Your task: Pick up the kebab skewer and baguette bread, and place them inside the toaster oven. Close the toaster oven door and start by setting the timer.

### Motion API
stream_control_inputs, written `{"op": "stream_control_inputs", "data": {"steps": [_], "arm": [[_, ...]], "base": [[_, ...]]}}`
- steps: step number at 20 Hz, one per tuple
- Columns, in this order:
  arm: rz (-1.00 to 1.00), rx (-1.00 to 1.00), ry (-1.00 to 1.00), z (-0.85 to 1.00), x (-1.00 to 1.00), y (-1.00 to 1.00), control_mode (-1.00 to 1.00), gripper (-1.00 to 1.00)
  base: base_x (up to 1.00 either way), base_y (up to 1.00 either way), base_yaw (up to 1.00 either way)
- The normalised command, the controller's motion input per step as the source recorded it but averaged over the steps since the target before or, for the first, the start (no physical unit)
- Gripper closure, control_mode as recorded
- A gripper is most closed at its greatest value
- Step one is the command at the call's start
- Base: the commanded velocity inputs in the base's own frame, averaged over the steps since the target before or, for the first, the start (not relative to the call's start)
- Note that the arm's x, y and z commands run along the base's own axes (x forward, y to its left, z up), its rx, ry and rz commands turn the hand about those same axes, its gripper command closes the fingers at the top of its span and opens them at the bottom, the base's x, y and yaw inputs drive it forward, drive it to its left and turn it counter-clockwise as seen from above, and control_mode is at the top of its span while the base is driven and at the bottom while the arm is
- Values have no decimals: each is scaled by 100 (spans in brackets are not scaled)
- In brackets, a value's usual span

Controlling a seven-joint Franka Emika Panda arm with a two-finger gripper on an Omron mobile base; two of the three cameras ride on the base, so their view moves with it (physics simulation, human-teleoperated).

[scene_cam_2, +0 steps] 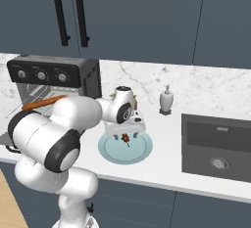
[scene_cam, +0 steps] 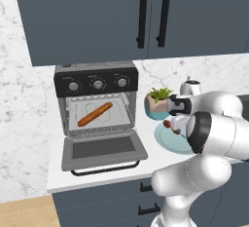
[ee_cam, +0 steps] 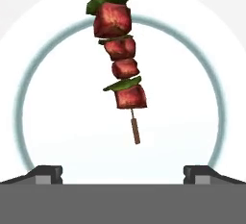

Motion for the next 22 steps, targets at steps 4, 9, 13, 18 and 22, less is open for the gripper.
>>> {"op": "stream_control_inputs", "data": {"steps": [4,9,13,18,22], "arm": [[0,0,0,-26,10,0,-100,-100],[0,0,0,-32,7,0,-100,-100],[0,0,0,-23,5,0,-100,-100],[0,0,0,-9,20,0,-100,-100],[0,0,0,0,24,0,-100,-100]], "base": [[0,0,0],[0,0,0],[0,0,0],[0,0,0],[0,0,0]]}}
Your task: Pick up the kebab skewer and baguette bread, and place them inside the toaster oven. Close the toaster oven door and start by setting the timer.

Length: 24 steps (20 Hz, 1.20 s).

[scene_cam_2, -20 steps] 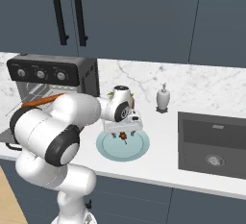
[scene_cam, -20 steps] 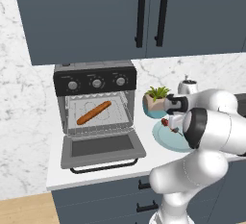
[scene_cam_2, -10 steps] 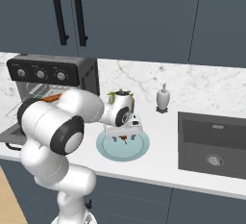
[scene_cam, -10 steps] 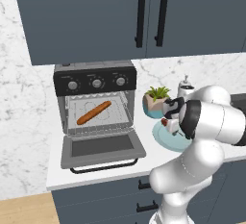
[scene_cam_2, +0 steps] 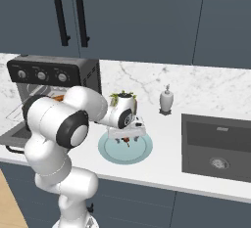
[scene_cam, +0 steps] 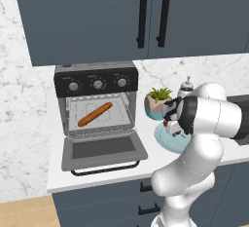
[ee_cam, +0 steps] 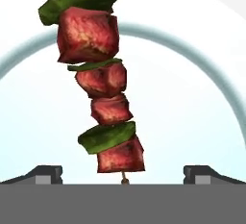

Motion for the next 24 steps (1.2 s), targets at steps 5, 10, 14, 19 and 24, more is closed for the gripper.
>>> {"op": "stream_control_inputs", "data": {"steps": [5,10,14,19,24], "arm": [[0,0,0,-1,17,0,-100,-100],[0,0,0,-8,2,0,-100,-100],[0,0,0,-4,-8,0,-100,100],[0,0,0,0,-11,0,-100,100],[0,0,0,35,-42,1,-100,100]], "base": [[0,0,0],[0,0,0],[0,0,0],[0,0,0],[0,0,0]]}}
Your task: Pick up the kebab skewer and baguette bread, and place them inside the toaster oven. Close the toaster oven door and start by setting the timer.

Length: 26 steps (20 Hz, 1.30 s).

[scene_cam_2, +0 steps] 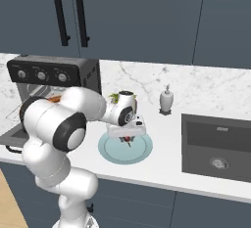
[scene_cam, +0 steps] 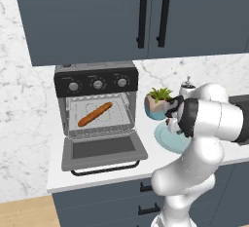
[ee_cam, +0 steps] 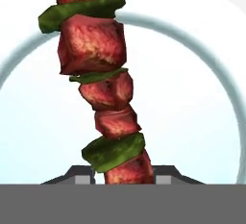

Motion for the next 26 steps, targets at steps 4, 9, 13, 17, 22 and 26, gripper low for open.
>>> {"op": "stream_control_inputs", "data": {"steps": [4,9,13,17,22,26], "arm": [[0,0,0,97,-87,15,-100,100],[-3,1,0,90,-98,33,-100,100],[-15,0,0,60,-79,77,-100,100],[-13,0,-10,43,-16,100,-100,100],[-14,0,-6,39,-7,100,-100,100],[-18,0,-4,25,0,100,-100,100]], "base": [[0,0,0],[0,0,0],[0,0,0],[0,0,0],[0,0,0],[0,0,0]]}}
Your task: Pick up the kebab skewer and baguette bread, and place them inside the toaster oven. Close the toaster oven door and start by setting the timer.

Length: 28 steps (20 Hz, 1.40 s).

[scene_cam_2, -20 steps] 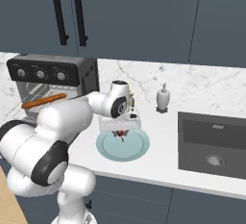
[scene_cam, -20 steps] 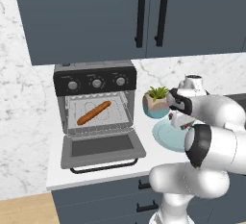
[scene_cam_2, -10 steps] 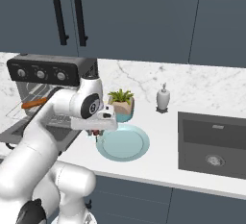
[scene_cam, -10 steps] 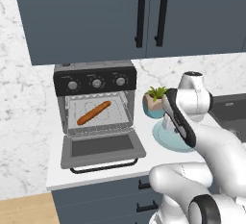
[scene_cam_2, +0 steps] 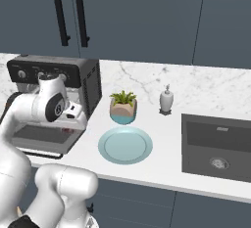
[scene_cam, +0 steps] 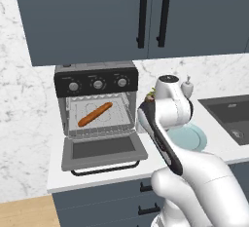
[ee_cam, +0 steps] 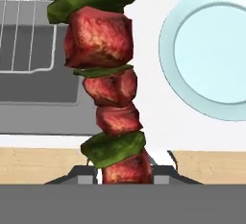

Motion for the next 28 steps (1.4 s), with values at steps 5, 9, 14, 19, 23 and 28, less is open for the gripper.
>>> {"op": "stream_control_inputs", "data": {"steps": [5,9,14,19,23,28], "arm": [[-27,0,-4,1,21,100,-100,100],[-35,1,0,2,14,95,-100,100],[-36,5,-3,0,38,60,-100,100],[-19,4,0,5,63,13,-100,100],[-13,2,0,-21,39,0,-100,100],[-9,1,-2,-8,28,0,-100,100]], "base": [[0,0,0],[0,0,0],[0,0,0],[0,0,0],[0,0,0],[0,0,0]]}}
